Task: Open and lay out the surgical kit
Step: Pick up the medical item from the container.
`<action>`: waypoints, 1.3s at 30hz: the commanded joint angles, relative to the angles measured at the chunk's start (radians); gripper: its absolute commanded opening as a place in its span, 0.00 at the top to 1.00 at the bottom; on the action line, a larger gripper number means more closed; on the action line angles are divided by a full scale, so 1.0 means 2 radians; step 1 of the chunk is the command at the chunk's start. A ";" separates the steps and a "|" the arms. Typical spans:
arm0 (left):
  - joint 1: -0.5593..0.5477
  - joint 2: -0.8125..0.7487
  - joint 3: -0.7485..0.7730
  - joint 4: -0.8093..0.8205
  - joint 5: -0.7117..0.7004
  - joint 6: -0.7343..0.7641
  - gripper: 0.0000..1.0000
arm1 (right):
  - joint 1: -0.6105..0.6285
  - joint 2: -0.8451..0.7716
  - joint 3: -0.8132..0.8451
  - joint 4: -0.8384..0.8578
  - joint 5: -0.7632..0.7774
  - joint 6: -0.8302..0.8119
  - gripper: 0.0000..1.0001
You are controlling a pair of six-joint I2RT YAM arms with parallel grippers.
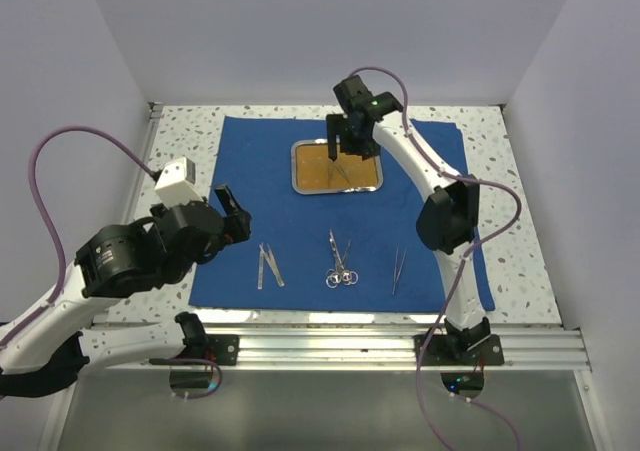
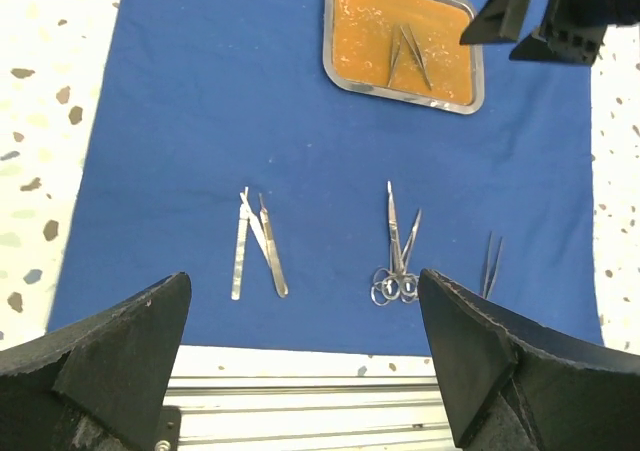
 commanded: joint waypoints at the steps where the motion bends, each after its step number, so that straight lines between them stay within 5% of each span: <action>1: 0.000 -0.001 0.011 -0.007 -0.027 0.042 0.00 | 0.002 0.054 0.071 -0.001 -0.001 -0.017 0.21; 11: 0.002 0.081 0.059 0.068 -0.065 0.170 0.00 | 0.001 0.139 0.096 0.022 0.008 -0.047 0.22; 19: 0.112 0.153 0.089 0.146 0.020 0.266 0.00 | -0.004 0.174 0.096 0.039 0.015 -0.046 0.28; 30: 0.161 0.172 0.110 0.119 0.038 0.272 0.00 | -0.017 0.206 0.084 0.060 0.011 -0.041 0.67; 34: 0.162 0.173 0.110 0.116 0.043 0.266 0.00 | -0.019 0.208 0.080 0.062 0.009 -0.038 1.00; 39: 0.166 0.174 0.112 0.115 0.043 0.271 0.00 | -0.020 0.189 0.077 0.058 0.015 -0.041 1.00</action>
